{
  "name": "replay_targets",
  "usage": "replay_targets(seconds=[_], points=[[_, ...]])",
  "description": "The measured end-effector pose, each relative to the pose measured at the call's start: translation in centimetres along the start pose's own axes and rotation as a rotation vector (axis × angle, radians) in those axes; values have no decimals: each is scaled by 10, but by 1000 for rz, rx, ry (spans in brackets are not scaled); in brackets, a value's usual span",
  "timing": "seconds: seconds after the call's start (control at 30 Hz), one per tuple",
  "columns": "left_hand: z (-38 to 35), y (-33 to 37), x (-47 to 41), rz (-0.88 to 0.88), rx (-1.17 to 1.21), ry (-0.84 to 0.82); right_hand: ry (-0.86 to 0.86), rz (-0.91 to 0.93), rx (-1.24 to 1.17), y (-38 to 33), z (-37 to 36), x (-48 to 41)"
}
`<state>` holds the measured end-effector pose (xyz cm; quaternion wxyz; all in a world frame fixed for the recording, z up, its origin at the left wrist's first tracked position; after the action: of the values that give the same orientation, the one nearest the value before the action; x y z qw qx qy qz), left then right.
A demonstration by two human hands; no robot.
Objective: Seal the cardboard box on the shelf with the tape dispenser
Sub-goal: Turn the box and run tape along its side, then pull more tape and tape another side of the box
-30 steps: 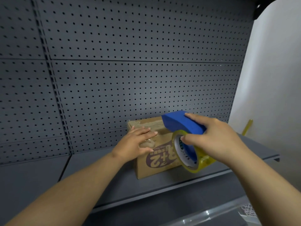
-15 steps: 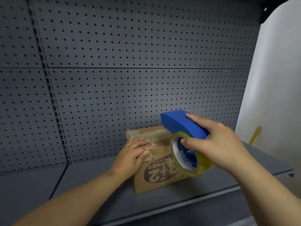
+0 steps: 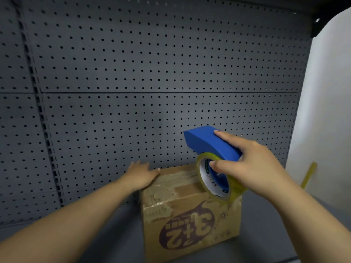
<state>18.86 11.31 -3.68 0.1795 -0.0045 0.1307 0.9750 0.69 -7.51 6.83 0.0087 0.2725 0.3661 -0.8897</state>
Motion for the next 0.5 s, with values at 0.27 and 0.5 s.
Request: replay_targets(seconds=[0.27,0.5], points=[[-24,-22,-23,85,9,-92,-28,34,-12,20,-9,-24],[-3,-2,-20,107,131,-239,-46,127,-57,33,-8,-35]])
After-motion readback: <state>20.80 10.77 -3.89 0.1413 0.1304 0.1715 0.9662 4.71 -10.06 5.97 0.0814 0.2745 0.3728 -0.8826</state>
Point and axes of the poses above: each hand's wrist, its own x-axis away from the middle knuckle, its own z-axis out of the back of the hand, y = z × x, the point moved 8 cm from there along -x, towards the middle knuckle, and after that the axes turned 9 degrees about -x, right-handed, at the moved point
